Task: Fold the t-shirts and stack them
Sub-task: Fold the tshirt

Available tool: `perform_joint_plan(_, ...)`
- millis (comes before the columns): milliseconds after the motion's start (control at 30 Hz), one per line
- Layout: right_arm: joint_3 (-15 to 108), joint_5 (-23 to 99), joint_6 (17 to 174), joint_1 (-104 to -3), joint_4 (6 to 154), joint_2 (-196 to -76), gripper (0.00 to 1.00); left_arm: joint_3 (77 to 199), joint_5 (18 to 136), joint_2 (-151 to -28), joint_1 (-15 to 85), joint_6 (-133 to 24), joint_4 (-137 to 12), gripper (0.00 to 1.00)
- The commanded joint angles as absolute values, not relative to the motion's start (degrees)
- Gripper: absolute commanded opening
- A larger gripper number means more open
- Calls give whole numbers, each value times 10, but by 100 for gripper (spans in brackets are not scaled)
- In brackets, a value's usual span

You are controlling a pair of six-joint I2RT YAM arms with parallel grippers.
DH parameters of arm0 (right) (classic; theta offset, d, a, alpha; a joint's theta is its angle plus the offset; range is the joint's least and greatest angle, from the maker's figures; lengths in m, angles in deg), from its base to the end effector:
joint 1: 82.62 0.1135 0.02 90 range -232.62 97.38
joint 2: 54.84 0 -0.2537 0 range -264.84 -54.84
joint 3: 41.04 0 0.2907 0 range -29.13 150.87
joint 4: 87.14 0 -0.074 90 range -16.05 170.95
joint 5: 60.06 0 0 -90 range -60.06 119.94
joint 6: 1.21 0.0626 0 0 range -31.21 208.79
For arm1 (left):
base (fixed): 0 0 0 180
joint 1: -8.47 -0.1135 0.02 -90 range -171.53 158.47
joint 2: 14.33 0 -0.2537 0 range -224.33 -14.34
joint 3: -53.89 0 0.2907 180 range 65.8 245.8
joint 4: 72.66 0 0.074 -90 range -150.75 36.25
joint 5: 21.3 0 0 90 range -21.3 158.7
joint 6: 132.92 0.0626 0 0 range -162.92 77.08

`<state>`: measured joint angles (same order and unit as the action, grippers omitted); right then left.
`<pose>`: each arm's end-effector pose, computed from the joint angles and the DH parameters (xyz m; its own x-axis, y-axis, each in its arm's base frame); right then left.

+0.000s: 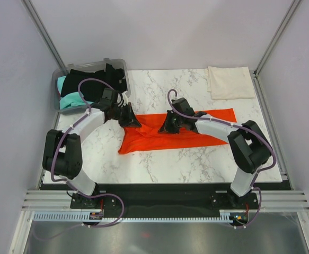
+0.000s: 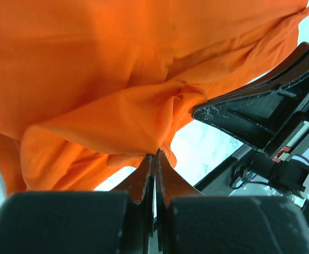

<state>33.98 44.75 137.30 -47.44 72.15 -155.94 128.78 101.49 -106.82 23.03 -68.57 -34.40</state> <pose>0.3357 0.2562 0.1366 -0.9190 0.2382 -0.3140 -0.0175 0.7712 0.6363 0.3585 -0.1281 0.1743 -0.9410 -0.1316 -0.3119 0.1089 0.7547 -0.6470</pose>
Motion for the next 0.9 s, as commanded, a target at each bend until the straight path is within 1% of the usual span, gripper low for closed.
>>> perform_joint_plan(0,375,470,1356,-487,716,-1580,0,1329,1000,-1093,224,-705,-356,2)
perform_joint_plan(333,430,488,1333,-519,698,-1621,0,1372,1004,-1147,212,-711,-357,2)
perform_joint_plan(633,530,520,1299,-530,659,-1694,0,1393,1001,-1170,206,-718,-361,2)
perform_joint_plan(867,534,523,1294,-538,639,-1705,0,1403,1007,-1196,202,-720,-361,2)
